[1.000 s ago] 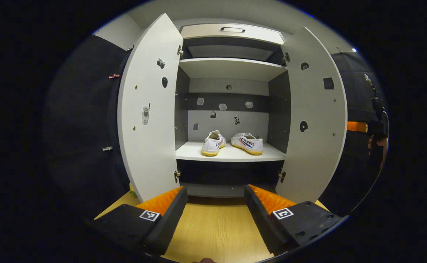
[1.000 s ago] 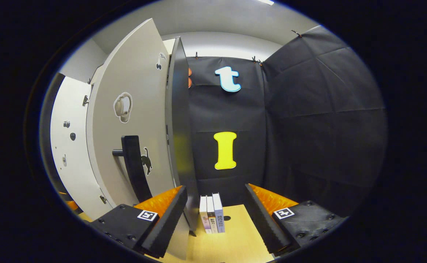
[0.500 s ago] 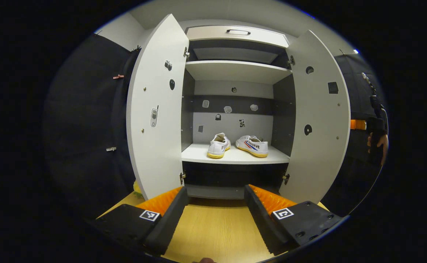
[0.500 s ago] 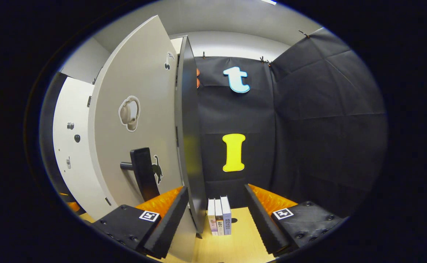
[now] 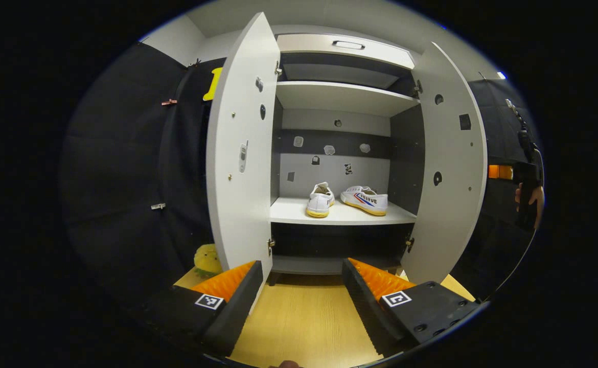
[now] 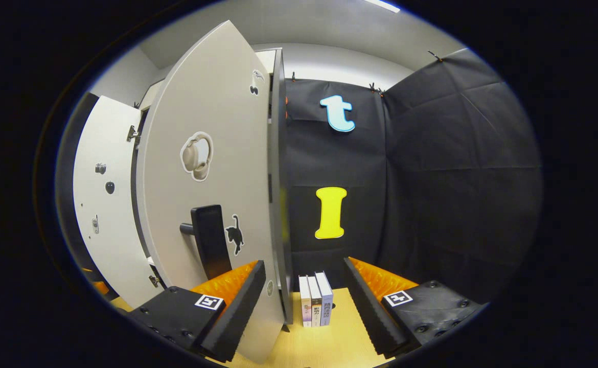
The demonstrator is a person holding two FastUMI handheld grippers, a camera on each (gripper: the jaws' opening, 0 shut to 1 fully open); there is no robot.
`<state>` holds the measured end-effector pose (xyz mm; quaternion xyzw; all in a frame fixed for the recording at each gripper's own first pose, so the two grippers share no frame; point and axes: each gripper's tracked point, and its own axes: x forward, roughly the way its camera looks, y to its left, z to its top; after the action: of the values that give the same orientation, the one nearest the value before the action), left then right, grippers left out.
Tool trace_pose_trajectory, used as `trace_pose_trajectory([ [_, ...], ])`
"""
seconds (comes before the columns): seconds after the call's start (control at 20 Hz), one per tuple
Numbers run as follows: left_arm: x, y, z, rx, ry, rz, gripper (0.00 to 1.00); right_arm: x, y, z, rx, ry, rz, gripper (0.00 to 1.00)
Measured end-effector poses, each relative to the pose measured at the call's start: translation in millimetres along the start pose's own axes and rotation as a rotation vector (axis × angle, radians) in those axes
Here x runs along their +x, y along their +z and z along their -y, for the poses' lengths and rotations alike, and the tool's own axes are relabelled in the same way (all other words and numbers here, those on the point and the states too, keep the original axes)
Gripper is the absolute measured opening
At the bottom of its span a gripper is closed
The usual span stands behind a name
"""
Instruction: Grab one shoe with the right hand and put it into the shoe cabinet, grab the other shoe with the left hand and put it into the shoe cabinet; then close the right door with the right hand and the left door with the left hand.
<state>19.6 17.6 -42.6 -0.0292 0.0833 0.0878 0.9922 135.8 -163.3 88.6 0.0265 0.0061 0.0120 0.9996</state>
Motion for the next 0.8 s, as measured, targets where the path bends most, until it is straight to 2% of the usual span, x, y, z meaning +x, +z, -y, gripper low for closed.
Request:
trace_pose_trajectory([
  [0.05,0,0,-9,-0.004,0.007,-0.001,0.97,-1,-2,-14,0.005,0.009,-0.005,0.98],
  [0.35,-12,-1,-63,-0.016,0.042,-0.005,0.98,9,-8,-75,-0.007,0.022,-0.003,0.98],
  [0.45,-13,-2,-83,-0.022,0.058,-0.006,0.98,9,-14,-106,-0.003,0.066,-0.012,0.98],
  [0.65,-18,-3,-118,-0.045,0.083,0.001,0.98,2,-26,-144,-0.047,0.098,-0.008,0.98],
  [0.8,-13,-4,-144,-0.037,0.094,0.016,0.98,-17,-45,-170,-0.029,0.105,-0.013,0.98],
])
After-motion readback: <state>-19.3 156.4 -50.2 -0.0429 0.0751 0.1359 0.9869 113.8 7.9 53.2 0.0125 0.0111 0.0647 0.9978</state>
